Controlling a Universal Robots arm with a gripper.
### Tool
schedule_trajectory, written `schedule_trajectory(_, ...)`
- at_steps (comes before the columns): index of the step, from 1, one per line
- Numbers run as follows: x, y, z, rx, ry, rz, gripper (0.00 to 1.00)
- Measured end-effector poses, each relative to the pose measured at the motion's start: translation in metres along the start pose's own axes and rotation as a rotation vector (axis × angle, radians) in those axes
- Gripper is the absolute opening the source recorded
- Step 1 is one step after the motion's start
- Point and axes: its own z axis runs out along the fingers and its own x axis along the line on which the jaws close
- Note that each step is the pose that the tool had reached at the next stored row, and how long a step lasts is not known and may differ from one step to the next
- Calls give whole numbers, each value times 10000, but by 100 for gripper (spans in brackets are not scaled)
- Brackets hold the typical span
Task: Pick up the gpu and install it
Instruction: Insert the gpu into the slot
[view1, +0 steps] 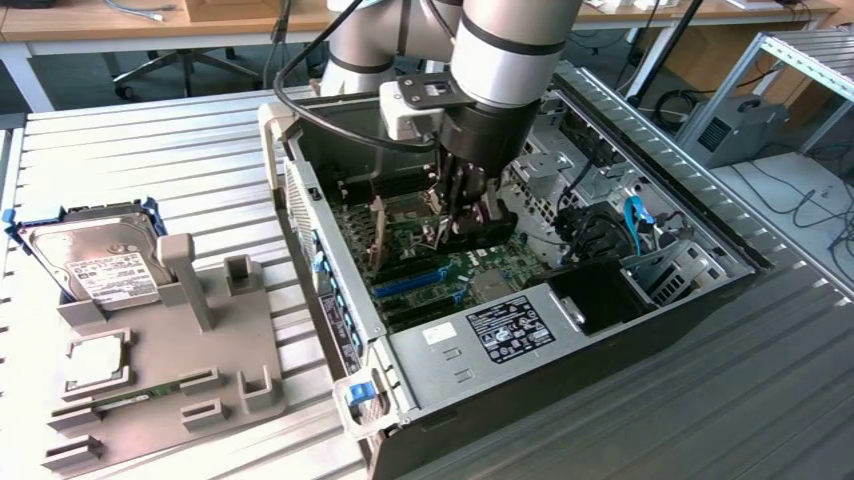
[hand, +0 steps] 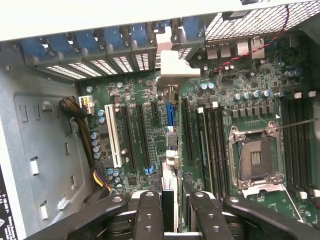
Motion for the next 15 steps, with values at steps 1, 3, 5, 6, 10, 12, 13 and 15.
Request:
schedule_trajectory(1,0,1,9,1,0,0,26)
schedule_trajectory(3,1,4,25,1,-1,0,26)
schedule_trajectory(5,2,6,42,1,0,-1,26)
schedule_trajectory(6,2,7,48,0,1,-9,26)
schedule_trajectory(10,-2,8,64,-8,24,-471,26)
schedule_trajectory(12,-14,10,69,-14,47,-743,26)
schedule_trajectory(13,-26,12,73,-14,62,-819,26)
schedule_trajectory(15,-53,15,80,-15,87,-967,26)
